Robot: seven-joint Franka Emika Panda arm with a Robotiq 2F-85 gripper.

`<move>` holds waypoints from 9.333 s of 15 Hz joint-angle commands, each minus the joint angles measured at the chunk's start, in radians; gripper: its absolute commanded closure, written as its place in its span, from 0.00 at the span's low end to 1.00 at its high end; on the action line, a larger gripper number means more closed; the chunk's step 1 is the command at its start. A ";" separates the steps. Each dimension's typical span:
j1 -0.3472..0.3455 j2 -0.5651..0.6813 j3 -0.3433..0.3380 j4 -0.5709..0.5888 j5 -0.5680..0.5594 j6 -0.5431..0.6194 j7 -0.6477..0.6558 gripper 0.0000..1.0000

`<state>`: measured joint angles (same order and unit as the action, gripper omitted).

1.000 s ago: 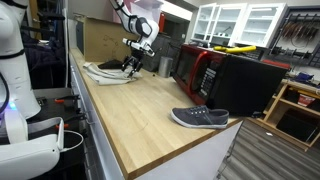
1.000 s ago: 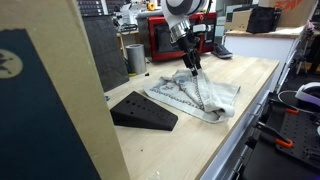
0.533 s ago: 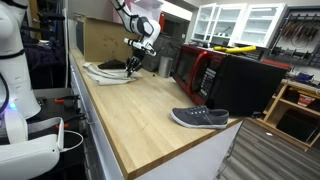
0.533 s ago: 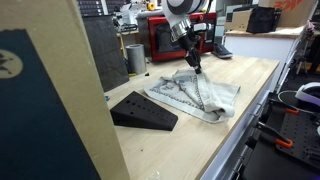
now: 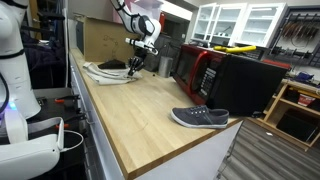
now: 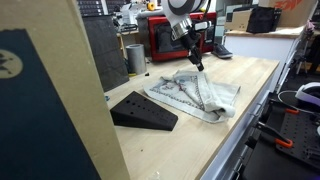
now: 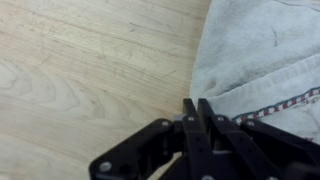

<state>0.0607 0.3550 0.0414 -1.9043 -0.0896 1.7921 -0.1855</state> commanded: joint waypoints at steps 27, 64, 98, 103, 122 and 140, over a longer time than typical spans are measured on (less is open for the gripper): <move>0.006 -0.060 0.038 -0.020 0.000 -0.044 0.000 0.00; 0.015 -0.146 0.074 -0.003 0.310 -0.058 -0.009 1.00; 0.129 -0.064 0.143 0.245 0.603 0.021 0.439 1.00; 0.151 -0.031 0.132 0.299 0.592 0.047 0.512 0.65; 0.020 0.299 0.078 0.510 0.231 -0.132 -0.082 0.00; 0.001 0.444 0.091 0.568 0.033 -0.158 -0.284 0.49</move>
<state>0.0716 0.7897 0.1184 -1.3506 -0.0553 1.6944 -0.4512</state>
